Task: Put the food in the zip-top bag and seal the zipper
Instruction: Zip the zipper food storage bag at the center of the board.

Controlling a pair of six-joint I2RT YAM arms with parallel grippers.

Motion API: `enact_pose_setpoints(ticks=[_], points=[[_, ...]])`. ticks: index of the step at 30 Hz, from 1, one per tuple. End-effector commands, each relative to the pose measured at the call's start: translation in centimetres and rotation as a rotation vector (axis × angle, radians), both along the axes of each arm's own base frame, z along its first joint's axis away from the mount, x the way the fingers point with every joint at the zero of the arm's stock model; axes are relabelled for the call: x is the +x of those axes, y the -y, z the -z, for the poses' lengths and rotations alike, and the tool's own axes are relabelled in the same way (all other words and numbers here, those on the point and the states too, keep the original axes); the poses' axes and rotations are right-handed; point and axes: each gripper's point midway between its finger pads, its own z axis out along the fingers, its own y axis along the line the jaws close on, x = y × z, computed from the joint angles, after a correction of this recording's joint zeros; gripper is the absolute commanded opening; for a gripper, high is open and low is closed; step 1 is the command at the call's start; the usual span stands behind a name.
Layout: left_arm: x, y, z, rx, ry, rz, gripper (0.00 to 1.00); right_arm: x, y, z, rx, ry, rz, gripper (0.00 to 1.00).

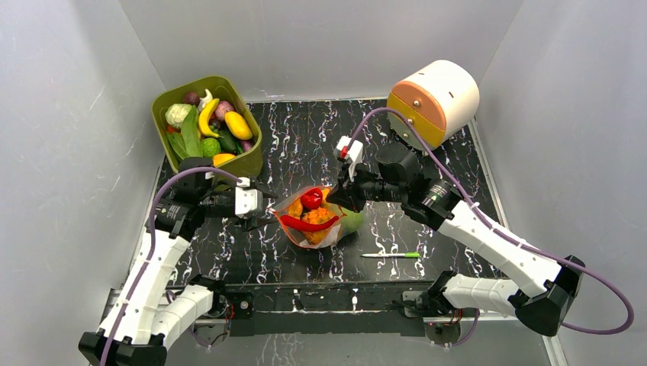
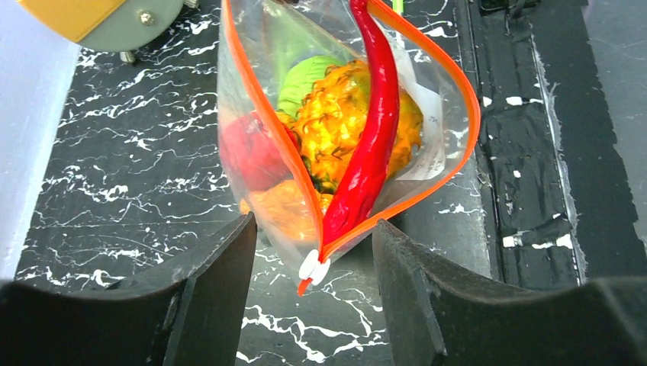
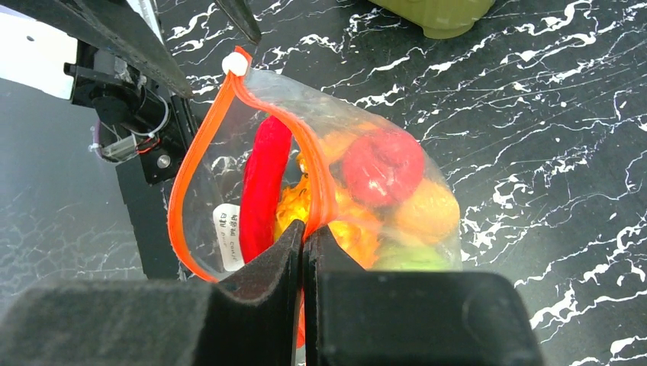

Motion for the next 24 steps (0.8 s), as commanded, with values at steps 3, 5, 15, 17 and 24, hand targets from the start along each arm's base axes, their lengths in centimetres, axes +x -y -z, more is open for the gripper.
enact_pose_setpoints(ticks=[3, 5, 15, 17, 24], points=[[-1.7, 0.4, -1.2, -0.028, 0.039, 0.105, 0.56, 0.0, -0.8, -4.6, 0.114, 0.129, -0.056, 0.01], [-1.7, 0.3, -1.0, -0.019, 0.034, 0.104, 0.55, -0.1, -0.8, -4.7, 0.116, 0.132, -0.061, 0.01], [-1.8, -0.1, -0.6, 0.016, 0.057, 0.101, 0.51, -0.3, -0.3, -5.5, 0.106, 0.146, -0.055, 0.02], [-1.8, -0.1, -0.8, 0.017, 0.058, 0.101, 0.50, -0.4, -0.2, -5.6, 0.109, 0.147, -0.053, 0.02], [-2.1, -0.1, 0.0, 0.019, 0.026, 0.101, 0.45, -0.5, -0.6, -5.9, 0.141, 0.135, -0.061, 0.02]])
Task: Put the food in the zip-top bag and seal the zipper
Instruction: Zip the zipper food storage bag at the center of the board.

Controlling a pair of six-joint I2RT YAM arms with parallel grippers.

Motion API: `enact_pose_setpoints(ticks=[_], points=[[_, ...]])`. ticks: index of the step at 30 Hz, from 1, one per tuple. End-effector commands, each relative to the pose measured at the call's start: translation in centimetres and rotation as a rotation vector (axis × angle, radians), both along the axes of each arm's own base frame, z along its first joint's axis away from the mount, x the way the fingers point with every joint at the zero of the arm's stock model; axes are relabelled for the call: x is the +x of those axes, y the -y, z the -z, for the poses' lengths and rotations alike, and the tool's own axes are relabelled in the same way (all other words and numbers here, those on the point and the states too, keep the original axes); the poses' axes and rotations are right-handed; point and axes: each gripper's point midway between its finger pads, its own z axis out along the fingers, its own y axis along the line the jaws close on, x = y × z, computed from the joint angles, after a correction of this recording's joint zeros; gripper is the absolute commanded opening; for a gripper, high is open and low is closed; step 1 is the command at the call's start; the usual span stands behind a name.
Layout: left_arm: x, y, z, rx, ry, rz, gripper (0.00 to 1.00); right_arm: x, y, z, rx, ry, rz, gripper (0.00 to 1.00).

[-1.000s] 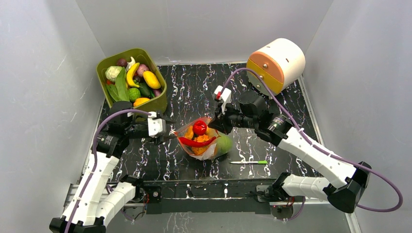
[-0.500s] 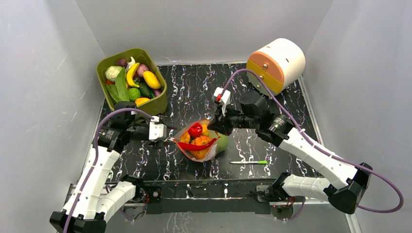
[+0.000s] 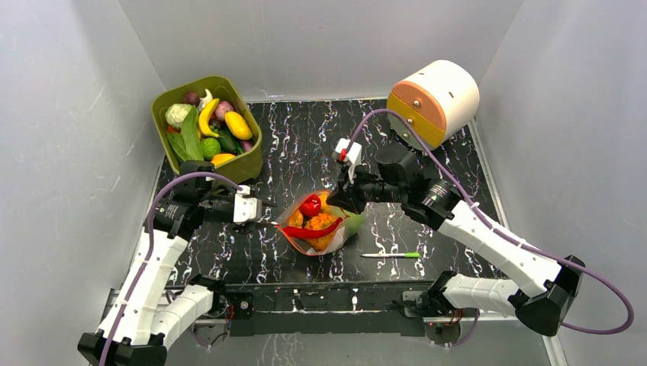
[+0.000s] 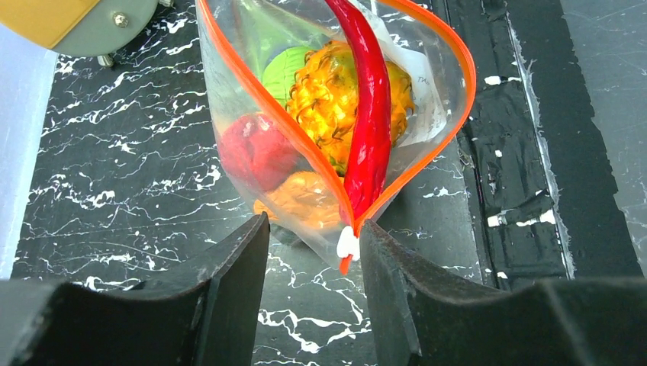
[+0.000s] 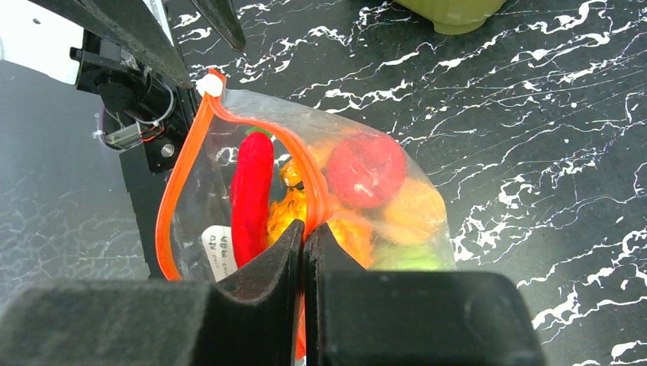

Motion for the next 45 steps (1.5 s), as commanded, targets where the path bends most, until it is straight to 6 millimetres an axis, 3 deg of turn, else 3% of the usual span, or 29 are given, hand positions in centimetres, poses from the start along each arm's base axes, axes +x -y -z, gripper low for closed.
enact_pose_setpoints(ticks=[1, 7, 10, 27, 34, 40, 44, 45], points=[[-0.6, 0.3, -0.5, -0.026, 0.013, 0.037, 0.45, 0.1, -0.6, -6.0, 0.154, 0.124, -0.020, 0.02], [-0.5, 0.2, 0.7, -0.015, -0.006, 0.033, 0.46, 0.3, -1.0, -6.4, 0.168, 0.119, -0.020, 0.02], [-0.8, 0.1, 0.8, -0.010, -0.012, 0.030, 0.51, 0.6, -1.3, -6.1, 0.159, 0.107, -0.016, 0.02], [-2.1, 0.6, -0.6, -0.052, -0.062, 0.077, 0.58, 1.6, -1.4, -4.8, 0.137, 0.078, 0.036, 0.00], [-2.1, 0.6, 0.3, -0.047, -0.085, 0.075, 0.58, 2.3, -2.2, -5.2, 0.145, 0.079, 0.034, 0.00], [-2.2, 0.7, 0.0, -0.058, -0.087, 0.082, 0.59, 3.5, -2.3, -4.4, 0.110, 0.072, 0.069, 0.00], [-1.5, 0.4, 1.2, -0.030, -0.089, 0.042, 0.56, 3.3, -2.5, -4.9, 0.132, 0.083, 0.051, 0.00], [-1.2, 0.4, 1.2, -0.034, -0.091, 0.028, 0.51, 3.2, -2.5, -5.0, 0.136, 0.084, 0.049, 0.00]])
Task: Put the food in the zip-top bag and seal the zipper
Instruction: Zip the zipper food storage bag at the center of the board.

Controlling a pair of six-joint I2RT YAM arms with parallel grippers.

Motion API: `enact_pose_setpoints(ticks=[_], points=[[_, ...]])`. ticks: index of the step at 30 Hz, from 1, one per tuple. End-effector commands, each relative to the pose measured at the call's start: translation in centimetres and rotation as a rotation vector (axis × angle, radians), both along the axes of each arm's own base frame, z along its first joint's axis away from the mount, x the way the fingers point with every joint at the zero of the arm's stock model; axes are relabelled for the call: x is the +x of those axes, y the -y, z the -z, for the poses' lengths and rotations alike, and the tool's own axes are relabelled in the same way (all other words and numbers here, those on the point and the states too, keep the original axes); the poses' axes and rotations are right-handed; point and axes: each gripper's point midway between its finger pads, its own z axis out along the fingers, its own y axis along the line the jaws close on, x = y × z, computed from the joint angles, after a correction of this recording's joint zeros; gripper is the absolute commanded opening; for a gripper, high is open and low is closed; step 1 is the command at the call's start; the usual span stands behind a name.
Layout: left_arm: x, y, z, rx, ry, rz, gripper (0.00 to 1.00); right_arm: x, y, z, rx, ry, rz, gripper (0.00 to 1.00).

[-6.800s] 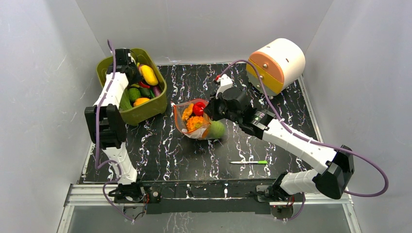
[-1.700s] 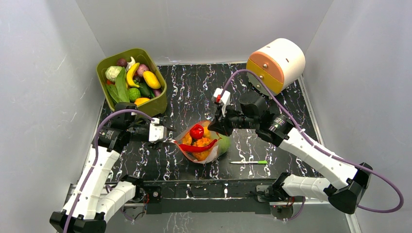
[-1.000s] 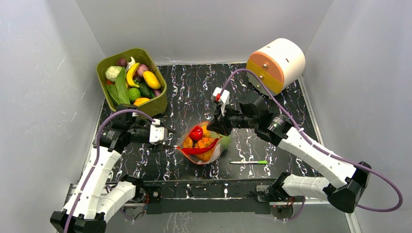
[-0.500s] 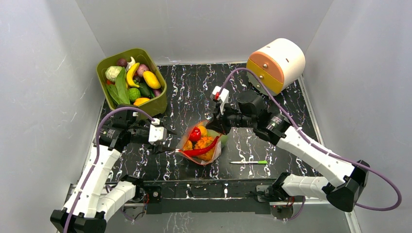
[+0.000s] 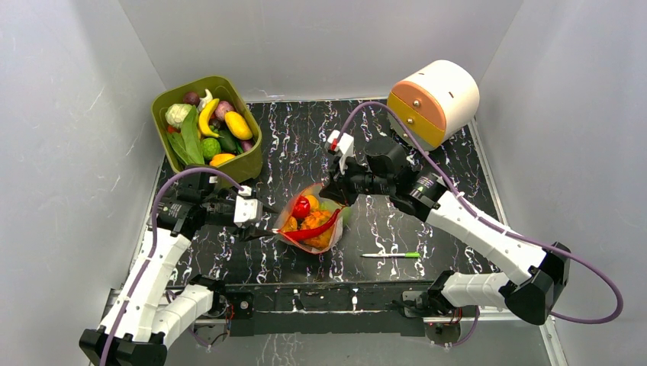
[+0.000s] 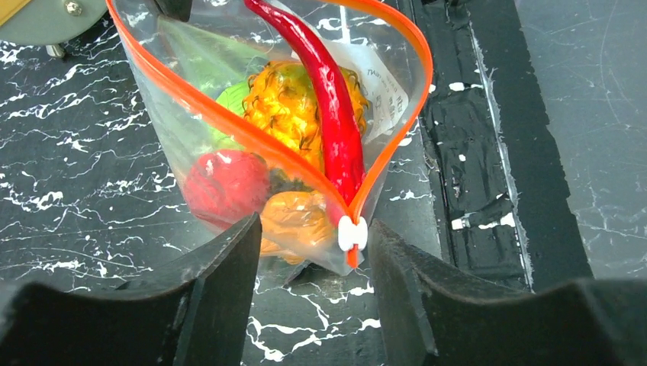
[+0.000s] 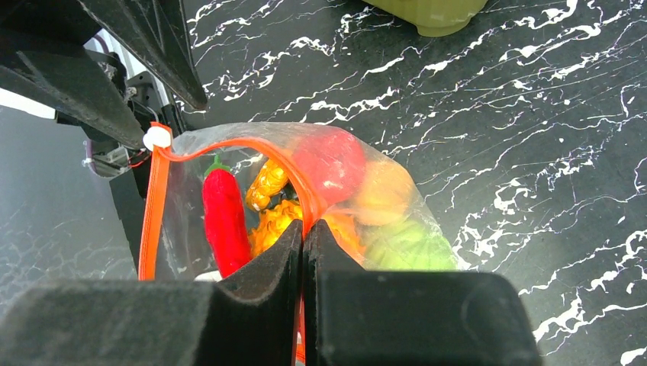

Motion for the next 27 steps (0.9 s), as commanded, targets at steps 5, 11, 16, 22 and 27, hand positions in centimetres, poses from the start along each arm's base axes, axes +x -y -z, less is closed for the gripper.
enact_pose_setpoints(ticks=[5, 11, 16, 22, 27], points=[[1.0, 0.7, 0.0, -0.054, 0.026, -0.014, 0.44, 1.0, -0.7, -5.4, 0.135, 0.123, -0.001, 0.00], [0.7, 0.7, 0.5, -0.054, 0.020, -0.007, 0.43, 1.8, -0.4, -4.9, 0.126, 0.103, 0.030, 0.00], [1.6, 0.3, 2.4, -0.014, 0.013, -0.040, 0.35, 2.4, 0.1, -4.4, 0.118, 0.096, 0.054, 0.00], [2.1, 0.7, 1.6, -0.039, 0.022, -0.035, 0.09, 3.2, 0.5, -3.9, 0.097, 0.086, 0.073, 0.00], [1.9, 1.3, -0.5, -0.109, 0.008, -0.031, 0.00, 3.4, 1.0, -3.1, 0.075, 0.070, 0.096, 0.07]])
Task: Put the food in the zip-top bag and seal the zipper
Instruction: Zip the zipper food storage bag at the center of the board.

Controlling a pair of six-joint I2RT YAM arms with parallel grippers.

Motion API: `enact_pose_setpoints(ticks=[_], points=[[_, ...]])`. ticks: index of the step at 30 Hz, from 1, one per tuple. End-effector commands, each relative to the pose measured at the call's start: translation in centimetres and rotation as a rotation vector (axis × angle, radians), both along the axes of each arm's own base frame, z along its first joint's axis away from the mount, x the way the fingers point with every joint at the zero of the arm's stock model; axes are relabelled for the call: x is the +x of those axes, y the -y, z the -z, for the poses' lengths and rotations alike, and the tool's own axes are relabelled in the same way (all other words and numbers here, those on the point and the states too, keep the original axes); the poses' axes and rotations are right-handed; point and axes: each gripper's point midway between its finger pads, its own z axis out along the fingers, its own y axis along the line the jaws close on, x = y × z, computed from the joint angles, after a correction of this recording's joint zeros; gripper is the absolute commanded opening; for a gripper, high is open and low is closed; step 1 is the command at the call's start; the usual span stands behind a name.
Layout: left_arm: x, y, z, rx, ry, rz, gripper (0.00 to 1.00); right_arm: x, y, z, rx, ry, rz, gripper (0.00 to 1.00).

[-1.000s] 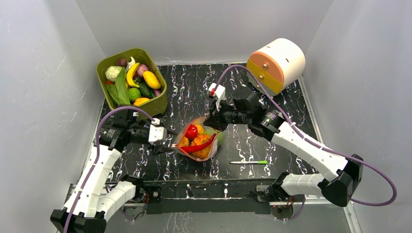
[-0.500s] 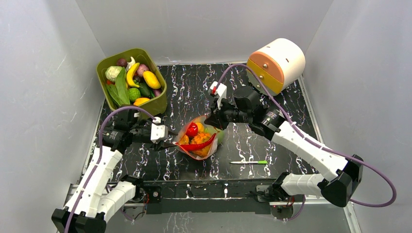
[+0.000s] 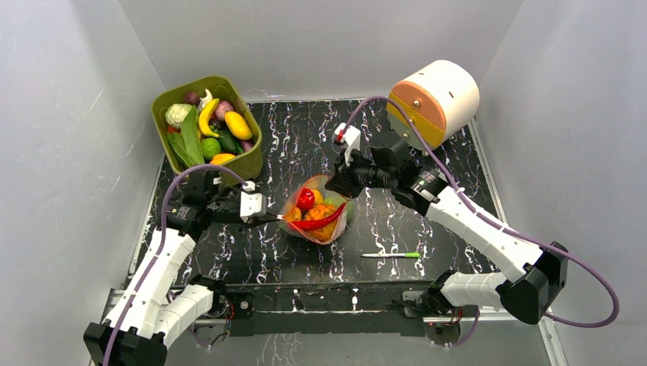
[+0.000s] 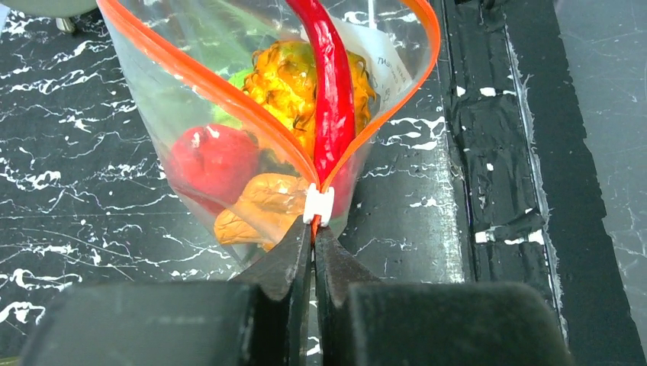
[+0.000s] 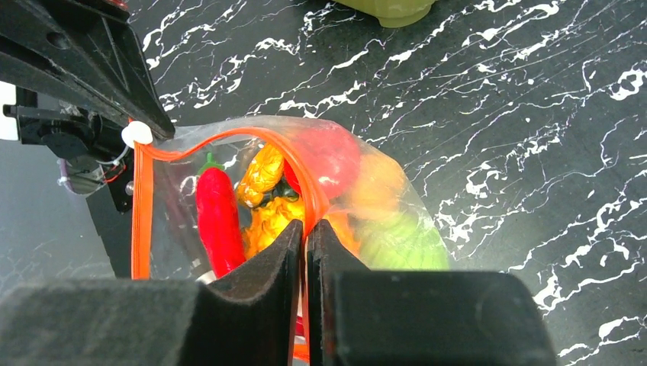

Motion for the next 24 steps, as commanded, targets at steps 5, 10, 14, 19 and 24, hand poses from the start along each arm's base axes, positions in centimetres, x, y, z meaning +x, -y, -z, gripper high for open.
enact_pose_setpoints(ticks=[5, 10, 14, 19, 24], points=[[0.6, 1.6, -5.1, -0.175, -0.042, -0.037, 0.00, 1.6, 1.8, -2.6, -0.023, 0.056, 0.125, 0.30], [1.7, 1.6, -6.0, -0.210, -0.061, -0.128, 0.00, 0.9, 4.5, -2.8, -0.097, 0.071, 0.188, 0.41], [2.5, 1.6, -6.3, -0.233, -0.107, -0.183, 0.00, -0.3, 5.1, -3.3, -0.110, 0.112, 0.129, 0.49], [2.7, 1.8, -6.1, -0.246, -0.150, -0.189, 0.00, -0.3, 5.6, -2.5, -0.150, 0.125, 0.124, 0.54], [2.4, 1.9, -5.7, -0.250, -0.136, -0.172, 0.00, 0.0, 6.2, -1.2, -0.204, 0.193, 0.097, 0.54]])
